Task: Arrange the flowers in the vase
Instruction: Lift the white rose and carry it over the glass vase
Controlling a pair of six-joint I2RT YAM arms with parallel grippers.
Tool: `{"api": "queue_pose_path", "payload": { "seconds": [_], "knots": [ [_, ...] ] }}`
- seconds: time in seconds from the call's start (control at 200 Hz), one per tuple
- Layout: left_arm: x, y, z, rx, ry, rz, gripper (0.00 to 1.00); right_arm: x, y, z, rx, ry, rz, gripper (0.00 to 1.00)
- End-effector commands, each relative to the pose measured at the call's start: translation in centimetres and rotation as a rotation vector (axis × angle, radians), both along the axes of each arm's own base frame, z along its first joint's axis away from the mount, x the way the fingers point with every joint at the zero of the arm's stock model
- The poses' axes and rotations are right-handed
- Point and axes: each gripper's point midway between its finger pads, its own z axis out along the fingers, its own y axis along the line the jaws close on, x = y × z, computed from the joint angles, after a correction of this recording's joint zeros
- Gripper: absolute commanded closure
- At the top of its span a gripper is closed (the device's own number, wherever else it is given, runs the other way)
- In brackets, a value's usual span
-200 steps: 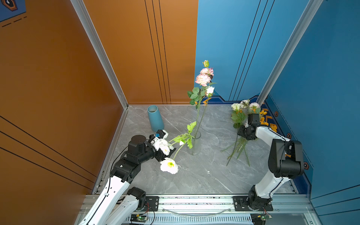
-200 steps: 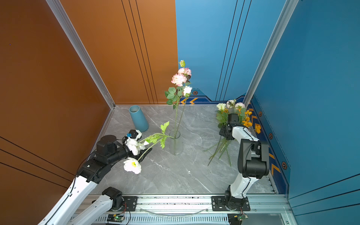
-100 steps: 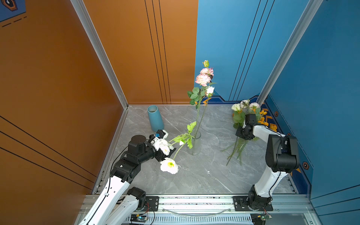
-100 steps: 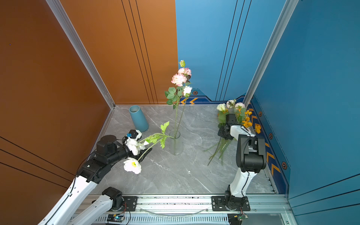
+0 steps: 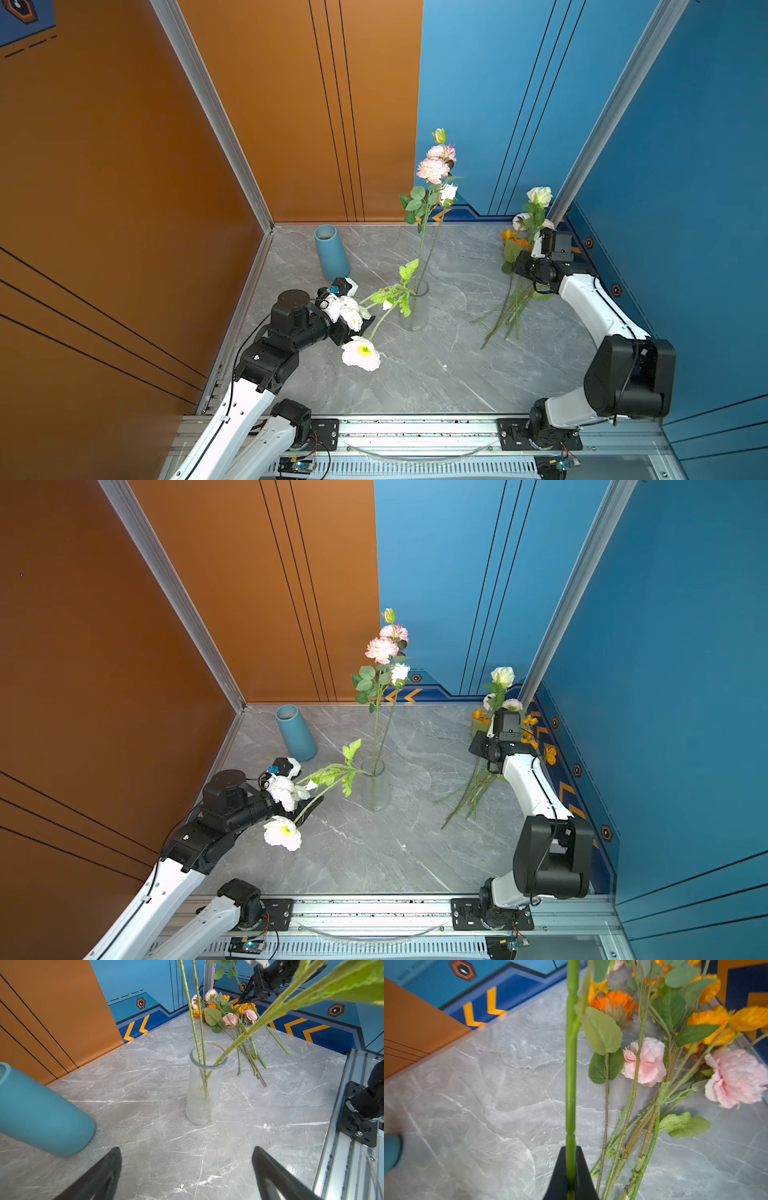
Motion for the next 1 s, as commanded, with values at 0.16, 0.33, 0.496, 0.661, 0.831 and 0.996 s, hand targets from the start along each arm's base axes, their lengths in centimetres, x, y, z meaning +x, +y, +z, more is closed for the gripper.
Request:
{"api": "queue_pose_path", "payload": {
  "seconds": [0.16,0.33,0.496,0.661,0.831,0.996],
  "knots": [
    [0.0,0.3,0.3,-0.012,-0.025,0.013,0.02,-3.0,3.0,8.0,0.192,-0.293,0.006,1.0],
    [0.3,0.4,-0.1,-0.021,-0.003,0.013,0.02,-4.7,7.5,15.4,0.285,-0.635,0.073,1.0],
    [1.0,0.6,-1.2,-0.015,0.042,0.036,0.02,-7.5,12.0,20.9,0.282,-0.856,0.178,1.0],
    [0.8,-0.3,-1.6,-0.036,0.073,-0.016,0.02,-10.4,15.4,24.4,0.247,-1.024,0.262,1.0],
    [1.2,-1.0,-1.0,-0.115,0.076,-0.071,0.02,-12.8,19.0,26.3,0.228,-1.168,0.356,1.0],
    [3.3,-1.4,0.6,-0.261,0.091,-0.111,0.02,-13.7,20.8,27.3,0.233,-1.259,0.369,1.0]
  ]
}}
